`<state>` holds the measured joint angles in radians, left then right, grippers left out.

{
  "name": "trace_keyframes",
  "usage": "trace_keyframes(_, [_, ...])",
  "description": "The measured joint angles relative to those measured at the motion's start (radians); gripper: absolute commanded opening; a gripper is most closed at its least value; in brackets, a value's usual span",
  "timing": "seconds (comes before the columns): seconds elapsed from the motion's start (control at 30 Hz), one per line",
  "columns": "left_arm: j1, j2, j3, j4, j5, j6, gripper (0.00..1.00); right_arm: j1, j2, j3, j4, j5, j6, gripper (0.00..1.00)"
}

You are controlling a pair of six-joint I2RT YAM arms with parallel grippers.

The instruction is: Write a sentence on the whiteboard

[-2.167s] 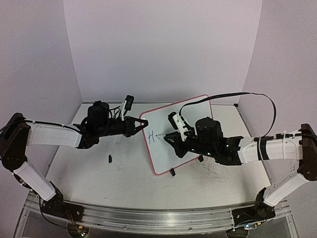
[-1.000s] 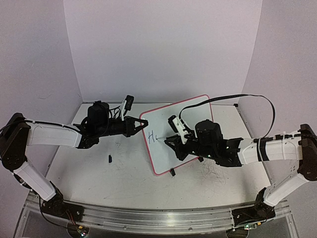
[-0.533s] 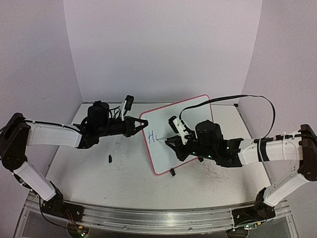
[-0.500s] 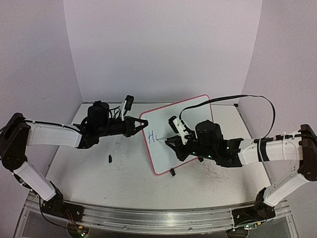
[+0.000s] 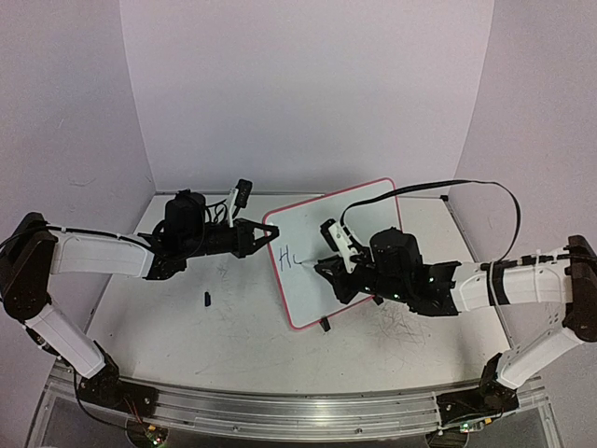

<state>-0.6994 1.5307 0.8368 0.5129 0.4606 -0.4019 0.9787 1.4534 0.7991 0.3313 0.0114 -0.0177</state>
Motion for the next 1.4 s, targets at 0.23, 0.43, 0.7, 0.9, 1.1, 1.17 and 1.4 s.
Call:
trace_keyframes(0.23, [0.000, 0.000, 0.000, 0.000, 0.000, 0.000, 0.00, 0.000, -0.004, -0.004, 0.009, 0.017, 0.000, 0.00])
trace_keyframes(0.43, [0.000, 0.000, 0.000, 0.000, 0.000, 0.000, 0.00, 0.000, -0.004, -0.004, 0.022, 0.025, 0.000, 0.00])
trace_keyframes(0.7, [0.000, 0.000, 0.000, 0.000, 0.000, 0.000, 0.00, 0.000, -0.004, -0.004, 0.029, 0.032, 0.000, 0.00])
trace_keyframes(0.9, [0.000, 0.000, 0.000, 0.000, 0.000, 0.000, 0.00, 0.000, -0.004, -0.004, 0.035, 0.034, 0.000, 0.00])
trace_keyframes(1.1, [0.000, 0.000, 0.000, 0.000, 0.000, 0.000, 0.00, 0.000, -0.003, -0.002, 0.036, 0.035, 0.000, 0.00])
trace_keyframes(1.17, [0.000, 0.000, 0.000, -0.001, 0.000, 0.000, 0.00, 0.000, -0.002, 0.000, 0.037, 0.034, 0.000, 0.00])
trace_keyframes(1.4, [0.000, 0.000, 0.000, -0.002, 0.000, 0.000, 0.00, -0.001, 0.005, 0.022, 0.042, 0.034, 0.000, 0.00])
